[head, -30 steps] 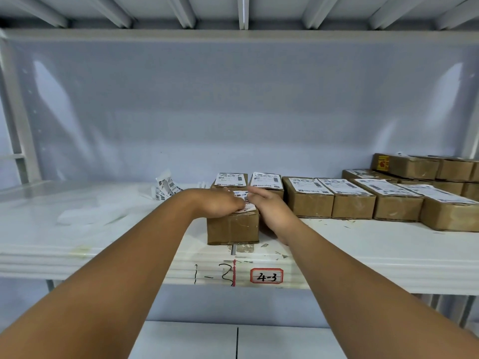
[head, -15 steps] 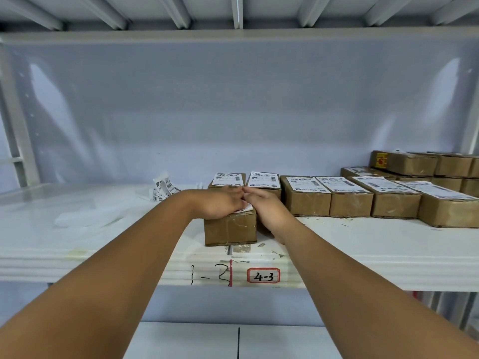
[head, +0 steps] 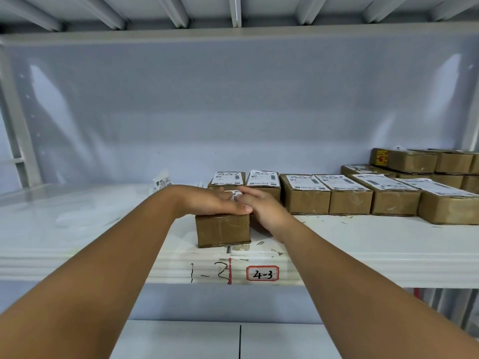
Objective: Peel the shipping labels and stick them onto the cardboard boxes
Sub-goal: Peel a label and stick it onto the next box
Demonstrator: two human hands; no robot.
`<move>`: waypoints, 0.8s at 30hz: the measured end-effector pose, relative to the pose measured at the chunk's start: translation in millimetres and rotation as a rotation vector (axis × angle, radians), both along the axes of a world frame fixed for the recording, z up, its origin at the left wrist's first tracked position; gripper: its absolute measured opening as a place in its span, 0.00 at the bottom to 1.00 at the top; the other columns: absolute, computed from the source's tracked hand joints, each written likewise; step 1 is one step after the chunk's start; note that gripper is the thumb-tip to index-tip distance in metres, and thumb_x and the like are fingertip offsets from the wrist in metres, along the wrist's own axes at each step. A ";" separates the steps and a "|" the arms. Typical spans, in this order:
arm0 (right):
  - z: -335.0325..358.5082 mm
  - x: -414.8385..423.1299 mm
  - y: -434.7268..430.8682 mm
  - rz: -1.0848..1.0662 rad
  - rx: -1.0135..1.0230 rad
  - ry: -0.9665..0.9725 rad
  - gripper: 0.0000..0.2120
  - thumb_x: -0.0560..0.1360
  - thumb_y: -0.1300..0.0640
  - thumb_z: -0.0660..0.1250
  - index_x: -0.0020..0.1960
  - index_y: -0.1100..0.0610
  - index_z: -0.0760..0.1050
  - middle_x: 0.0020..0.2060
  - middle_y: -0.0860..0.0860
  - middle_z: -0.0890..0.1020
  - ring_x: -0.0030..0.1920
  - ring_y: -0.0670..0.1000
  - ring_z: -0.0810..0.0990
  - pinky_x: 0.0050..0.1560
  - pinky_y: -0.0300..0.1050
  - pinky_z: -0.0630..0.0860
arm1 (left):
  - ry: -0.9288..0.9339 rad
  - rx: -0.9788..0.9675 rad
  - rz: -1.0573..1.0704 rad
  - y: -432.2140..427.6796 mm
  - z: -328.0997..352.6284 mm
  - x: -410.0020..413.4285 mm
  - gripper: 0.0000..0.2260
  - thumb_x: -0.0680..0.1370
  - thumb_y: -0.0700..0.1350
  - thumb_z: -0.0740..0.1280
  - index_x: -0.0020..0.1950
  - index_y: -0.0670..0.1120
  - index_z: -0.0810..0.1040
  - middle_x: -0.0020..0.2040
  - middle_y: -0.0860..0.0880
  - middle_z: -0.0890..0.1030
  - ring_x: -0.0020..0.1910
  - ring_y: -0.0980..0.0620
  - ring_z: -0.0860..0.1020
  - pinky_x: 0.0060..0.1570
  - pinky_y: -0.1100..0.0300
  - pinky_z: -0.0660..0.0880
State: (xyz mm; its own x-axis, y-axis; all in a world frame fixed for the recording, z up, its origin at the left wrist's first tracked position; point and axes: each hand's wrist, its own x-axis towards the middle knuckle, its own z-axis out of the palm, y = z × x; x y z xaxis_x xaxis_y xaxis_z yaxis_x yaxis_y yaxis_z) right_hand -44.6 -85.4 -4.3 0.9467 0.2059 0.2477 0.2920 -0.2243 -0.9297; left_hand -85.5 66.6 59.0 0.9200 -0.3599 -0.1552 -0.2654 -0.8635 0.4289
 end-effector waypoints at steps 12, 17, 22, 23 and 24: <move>3.6 -6.5 5.7 0.050 -0.073 0.053 0.41 0.65 0.37 0.62 0.75 0.51 0.62 0.71 0.49 0.70 0.71 0.50 0.67 0.73 0.50 0.59 | -0.188 0.103 -0.077 4.6 -14.9 15.5 0.42 0.60 0.80 0.50 0.69 0.61 0.65 0.68 0.48 0.68 0.70 0.50 0.63 0.70 0.49 0.59; 3.4 -7.0 -1.2 0.060 -0.066 0.046 0.27 0.78 0.50 0.60 0.75 0.47 0.59 0.71 0.45 0.65 0.70 0.45 0.63 0.60 0.37 0.55 | -0.181 0.182 -0.050 7.2 -16.0 20.7 0.47 0.56 0.83 0.46 0.70 0.62 0.62 0.71 0.44 0.63 0.73 0.47 0.57 0.70 0.44 0.56; 2.3 -4.4 0.0 -0.038 -0.142 -0.041 0.23 0.78 0.42 0.60 0.71 0.49 0.68 0.70 0.48 0.71 0.70 0.50 0.68 0.68 0.44 0.62 | -0.370 0.018 -0.047 13.6 -19.0 1.8 0.35 0.65 0.78 0.53 0.58 0.56 0.76 0.55 0.54 0.78 0.57 0.55 0.74 0.60 0.56 0.70; 2.8 -5.1 0.6 -0.052 -0.162 -0.050 0.24 0.78 0.40 0.59 0.70 0.48 0.69 0.69 0.48 0.72 0.69 0.50 0.69 0.67 0.44 0.62 | -0.432 -0.051 -0.031 14.1 -21.9 -3.4 0.30 0.67 0.75 0.56 0.54 0.54 0.78 0.52 0.55 0.79 0.53 0.56 0.75 0.57 0.58 0.71; 3.9 -7.0 0.3 -0.056 -0.170 -0.058 0.24 0.78 0.38 0.58 0.70 0.47 0.70 0.69 0.47 0.72 0.69 0.49 0.69 0.66 0.44 0.63 | -0.501 -0.131 -0.006 14.9 -26.3 -7.3 0.25 0.70 0.70 0.60 0.53 0.53 0.79 0.50 0.55 0.79 0.52 0.57 0.75 0.54 0.61 0.71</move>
